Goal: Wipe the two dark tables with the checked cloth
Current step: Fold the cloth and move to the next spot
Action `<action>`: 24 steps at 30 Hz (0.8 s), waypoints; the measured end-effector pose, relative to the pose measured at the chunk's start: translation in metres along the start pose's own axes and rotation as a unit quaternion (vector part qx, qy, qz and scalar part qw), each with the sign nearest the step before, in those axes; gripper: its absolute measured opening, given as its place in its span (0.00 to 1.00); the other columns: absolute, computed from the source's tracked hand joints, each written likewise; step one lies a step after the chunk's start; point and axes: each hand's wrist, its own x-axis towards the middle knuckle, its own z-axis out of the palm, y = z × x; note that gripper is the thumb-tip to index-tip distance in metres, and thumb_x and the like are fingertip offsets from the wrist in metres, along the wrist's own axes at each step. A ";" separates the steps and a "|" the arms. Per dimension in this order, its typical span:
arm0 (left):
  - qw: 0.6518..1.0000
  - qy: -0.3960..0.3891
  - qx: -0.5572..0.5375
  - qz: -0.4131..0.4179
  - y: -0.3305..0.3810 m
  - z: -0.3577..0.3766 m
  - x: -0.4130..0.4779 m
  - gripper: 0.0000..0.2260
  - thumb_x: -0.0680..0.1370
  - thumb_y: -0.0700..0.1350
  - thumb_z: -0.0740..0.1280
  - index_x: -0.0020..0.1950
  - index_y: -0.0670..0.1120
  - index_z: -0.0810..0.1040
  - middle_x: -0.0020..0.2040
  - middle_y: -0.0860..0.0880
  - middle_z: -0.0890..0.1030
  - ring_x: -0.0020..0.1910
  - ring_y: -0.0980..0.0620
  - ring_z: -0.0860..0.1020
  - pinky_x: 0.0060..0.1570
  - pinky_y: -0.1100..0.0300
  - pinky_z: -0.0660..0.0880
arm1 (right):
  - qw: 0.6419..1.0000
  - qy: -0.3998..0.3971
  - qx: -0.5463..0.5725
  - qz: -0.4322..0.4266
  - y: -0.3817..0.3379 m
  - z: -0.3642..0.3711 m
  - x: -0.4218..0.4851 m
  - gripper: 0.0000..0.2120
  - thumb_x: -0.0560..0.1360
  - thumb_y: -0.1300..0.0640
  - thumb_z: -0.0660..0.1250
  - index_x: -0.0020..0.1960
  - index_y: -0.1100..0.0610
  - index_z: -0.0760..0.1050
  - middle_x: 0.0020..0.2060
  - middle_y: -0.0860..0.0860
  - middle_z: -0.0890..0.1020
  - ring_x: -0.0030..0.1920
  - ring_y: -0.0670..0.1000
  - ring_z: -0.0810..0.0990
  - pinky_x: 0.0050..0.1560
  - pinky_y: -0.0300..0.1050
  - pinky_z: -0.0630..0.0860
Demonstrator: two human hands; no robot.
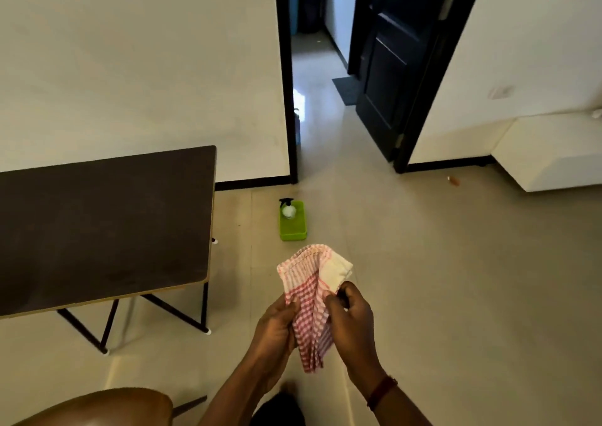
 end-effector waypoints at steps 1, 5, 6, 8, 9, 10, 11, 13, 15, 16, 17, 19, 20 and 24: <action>1.000 0.020 0.000 -0.001 0.006 0.000 0.014 0.13 0.82 0.43 0.58 0.63 0.43 0.77 0.54 0.43 0.84 0.51 0.43 0.83 0.52 0.48 0.79 | 1.000 -0.003 0.000 0.001 -0.002 0.003 0.016 0.06 0.77 0.58 0.64 0.51 0.49 0.77 0.46 0.47 0.83 0.48 0.49 0.81 0.49 0.54 0.80; 0.999 0.049 0.002 -0.002 0.040 -0.015 0.091 0.15 0.81 0.47 0.60 0.66 0.45 0.76 0.58 0.44 0.83 0.58 0.41 0.80 0.62 0.39 0.74 | 1.000 -0.025 -0.008 -0.011 -0.019 0.018 0.094 0.06 0.79 0.58 0.62 0.53 0.50 0.76 0.47 0.46 0.83 0.48 0.47 0.81 0.44 0.43 0.79; 0.999 0.042 -0.003 0.002 0.051 -0.019 0.107 0.15 0.81 0.47 0.60 0.65 0.45 0.76 0.58 0.44 0.83 0.58 0.41 0.80 0.62 0.40 0.74 | 0.999 -0.034 -0.009 -0.011 -0.025 0.021 0.111 0.06 0.79 0.57 0.62 0.53 0.49 0.76 0.47 0.45 0.83 0.47 0.46 0.81 0.43 0.40 0.79; 1.000 0.029 -0.009 0.005 0.078 -0.028 0.143 0.14 0.80 0.47 0.61 0.64 0.46 0.76 0.57 0.44 0.83 0.57 0.42 0.81 0.57 0.43 0.77 | 0.999 -0.044 -0.022 -0.010 -0.038 0.030 0.151 0.07 0.79 0.57 0.62 0.51 0.46 0.75 0.47 0.44 0.83 0.47 0.45 0.82 0.43 0.39 0.79; 1.000 0.026 -0.007 0.007 0.092 -0.033 0.159 0.14 0.81 0.47 0.60 0.64 0.46 0.76 0.57 0.44 0.83 0.56 0.42 0.81 0.54 0.46 0.78 | 0.999 -0.045 -0.030 -0.007 -0.045 0.035 0.170 0.07 0.79 0.57 0.63 0.50 0.44 0.75 0.47 0.44 0.83 0.47 0.45 0.82 0.43 0.40 0.79; 1.000 0.022 -0.005 0.010 0.104 -0.038 0.174 0.14 0.81 0.47 0.60 0.63 0.46 0.76 0.56 0.44 0.84 0.55 0.43 0.81 0.51 0.48 0.78 | 0.998 -0.045 -0.035 -0.003 -0.053 0.040 0.187 0.07 0.78 0.57 0.63 0.49 0.44 0.75 0.47 0.44 0.83 0.47 0.45 0.82 0.43 0.40 0.79; 1.000 0.022 0.002 0.014 0.114 -0.042 0.185 0.14 0.81 0.47 0.59 0.63 0.45 0.77 0.56 0.44 0.84 0.55 0.43 0.82 0.50 0.49 0.78 | 0.998 -0.046 -0.041 -0.004 -0.060 0.044 0.202 0.07 0.78 0.56 0.64 0.49 0.44 0.76 0.46 0.44 0.84 0.46 0.45 0.82 0.43 0.41 0.80; 0.999 0.030 0.019 0.023 0.137 -0.052 0.217 0.14 0.82 0.47 0.58 0.62 0.46 0.78 0.56 0.44 0.83 0.55 0.43 0.81 0.50 0.49 0.77 | 0.998 -0.046 -0.045 -0.007 -0.072 0.056 0.240 0.06 0.78 0.56 0.65 0.50 0.45 0.78 0.45 0.45 0.84 0.45 0.46 0.83 0.44 0.43 0.81; 0.998 0.045 0.033 0.019 0.155 -0.061 0.247 0.14 0.82 0.49 0.58 0.62 0.47 0.79 0.56 0.45 0.83 0.56 0.43 0.80 0.53 0.46 0.77 | 0.998 -0.047 -0.049 -0.006 -0.079 0.067 0.276 0.06 0.78 0.56 0.65 0.51 0.48 0.79 0.45 0.46 0.85 0.45 0.47 0.83 0.43 0.44 0.81; 0.998 0.052 0.039 0.014 0.163 -0.063 0.259 0.14 0.82 0.50 0.57 0.61 0.49 0.79 0.56 0.45 0.83 0.56 0.43 0.80 0.53 0.45 0.77 | 0.998 -0.048 -0.046 -0.011 -0.084 0.071 0.289 0.06 0.78 0.56 0.65 0.52 0.49 0.79 0.45 0.46 0.85 0.45 0.46 0.83 0.43 0.42 0.80; 0.997 0.062 0.043 0.006 0.170 -0.065 0.273 0.14 0.82 0.50 0.57 0.61 0.49 0.79 0.56 0.45 0.83 0.56 0.43 0.80 0.53 0.45 0.77 | 0.998 -0.049 -0.045 -0.014 -0.087 0.077 0.304 0.07 0.78 0.56 0.65 0.53 0.50 0.79 0.46 0.46 0.84 0.45 0.45 0.83 0.42 0.41 0.80; 0.996 0.075 0.049 -0.017 0.181 -0.068 0.301 0.14 0.82 0.51 0.57 0.62 0.48 0.78 0.57 0.44 0.82 0.55 0.43 0.79 0.52 0.47 0.77 | 0.996 -0.063 -0.052 -0.024 -0.093 0.087 0.329 0.07 0.77 0.56 0.66 0.54 0.50 0.79 0.46 0.45 0.84 0.45 0.44 0.83 0.43 0.41 0.79; 0.995 0.075 0.053 -0.032 0.187 -0.068 0.314 0.16 0.82 0.52 0.57 0.64 0.48 0.77 0.58 0.44 0.81 0.56 0.43 0.79 0.53 0.47 0.76 | 0.995 -0.076 -0.058 -0.032 -0.096 0.093 0.341 0.07 0.77 0.56 0.66 0.54 0.50 0.80 0.46 0.44 0.85 0.45 0.44 0.83 0.44 0.41 0.80; 0.986 0.083 0.039 -0.143 0.211 -0.066 0.376 0.32 0.78 0.67 0.54 0.75 0.50 0.64 0.72 0.46 0.68 0.72 0.43 0.66 0.68 0.39 0.61 | 0.979 -0.146 -0.120 -0.072 -0.096 0.113 0.400 0.08 0.76 0.58 0.67 0.52 0.46 0.80 0.45 0.41 0.84 0.45 0.40 0.82 0.46 0.37 0.79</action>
